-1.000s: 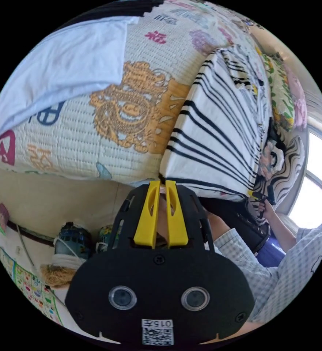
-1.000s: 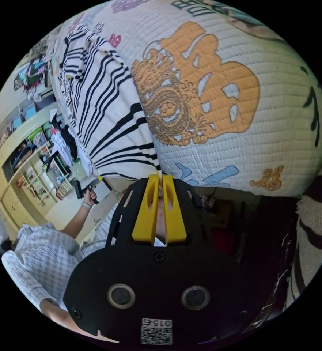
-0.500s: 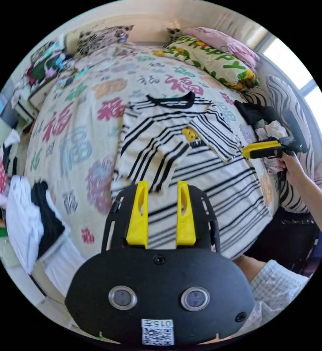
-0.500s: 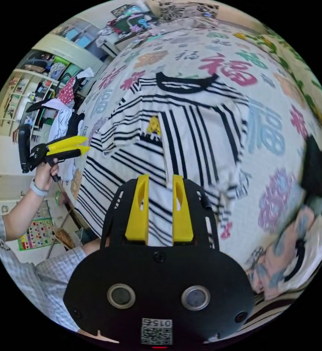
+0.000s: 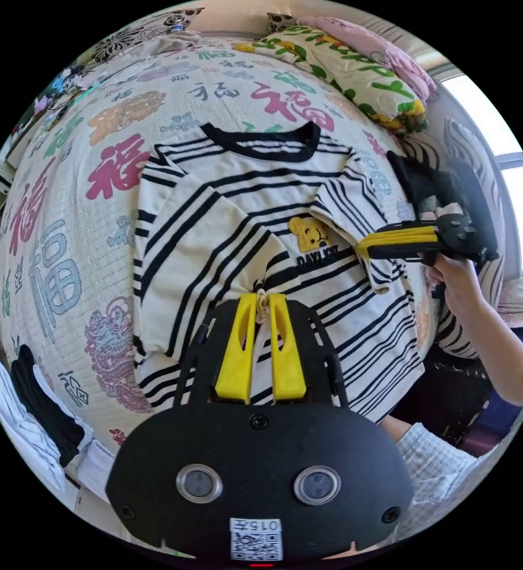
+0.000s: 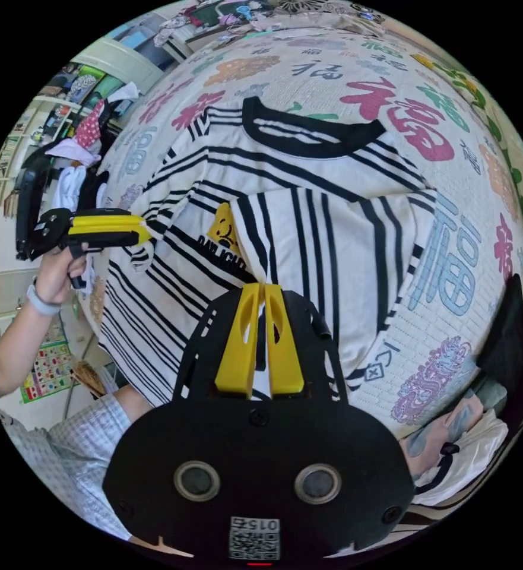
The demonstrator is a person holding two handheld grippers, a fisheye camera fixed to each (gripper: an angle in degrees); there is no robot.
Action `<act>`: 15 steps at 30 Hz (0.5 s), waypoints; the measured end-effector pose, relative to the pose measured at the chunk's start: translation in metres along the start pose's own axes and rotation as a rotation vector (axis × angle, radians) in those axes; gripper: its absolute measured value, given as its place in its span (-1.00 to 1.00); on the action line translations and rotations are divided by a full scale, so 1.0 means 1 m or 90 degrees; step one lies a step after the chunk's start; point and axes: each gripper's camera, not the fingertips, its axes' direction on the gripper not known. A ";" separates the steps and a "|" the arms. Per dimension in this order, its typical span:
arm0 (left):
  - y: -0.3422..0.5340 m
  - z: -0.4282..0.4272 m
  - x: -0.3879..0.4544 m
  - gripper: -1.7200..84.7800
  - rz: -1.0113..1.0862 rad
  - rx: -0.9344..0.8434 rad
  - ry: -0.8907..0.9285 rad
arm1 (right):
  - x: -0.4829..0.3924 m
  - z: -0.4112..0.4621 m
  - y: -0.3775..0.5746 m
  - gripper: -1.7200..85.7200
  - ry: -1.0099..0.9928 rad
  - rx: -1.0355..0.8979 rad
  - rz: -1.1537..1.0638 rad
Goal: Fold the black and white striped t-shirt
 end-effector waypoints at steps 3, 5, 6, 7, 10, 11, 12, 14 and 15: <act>-0.003 -0.036 -0.050 -0.89 -0.028 0.037 0.020 | 0.037 -0.038 0.016 -0.95 -0.048 0.044 0.024; -0.005 -0.059 -0.097 -0.89 -0.067 0.067 0.033 | 0.083 -0.070 0.030 -0.95 -0.061 0.077 0.074; -0.007 -0.070 -0.129 -0.89 -0.094 0.082 0.027 | 0.097 -0.076 0.034 -0.95 -0.064 0.087 0.092; -0.008 -0.076 -0.160 -0.88 -0.113 0.089 0.007 | 0.125 -0.087 0.042 -0.94 -0.064 0.100 0.134; -0.011 -0.058 -0.229 -0.84 -0.174 0.082 -0.041 | 0.199 -0.093 0.067 -0.92 -0.020 0.131 0.275; -0.010 -0.053 -0.242 -0.84 -0.198 0.088 -0.037 | 0.228 -0.088 0.081 -0.91 -0.032 0.135 0.356; -0.006 -0.046 -0.262 -0.83 -0.243 0.098 -0.029 | 0.242 -0.086 0.089 -0.90 -0.048 0.131 0.399; 0.003 -0.045 -0.277 -0.82 -0.315 0.149 -0.055 | 0.270 -0.094 0.122 -0.88 -0.079 0.217 0.555; 0.008 -0.044 -0.279 -0.82 -0.338 0.193 -0.036 | 0.270 -0.098 0.129 -0.88 -0.090 0.251 0.562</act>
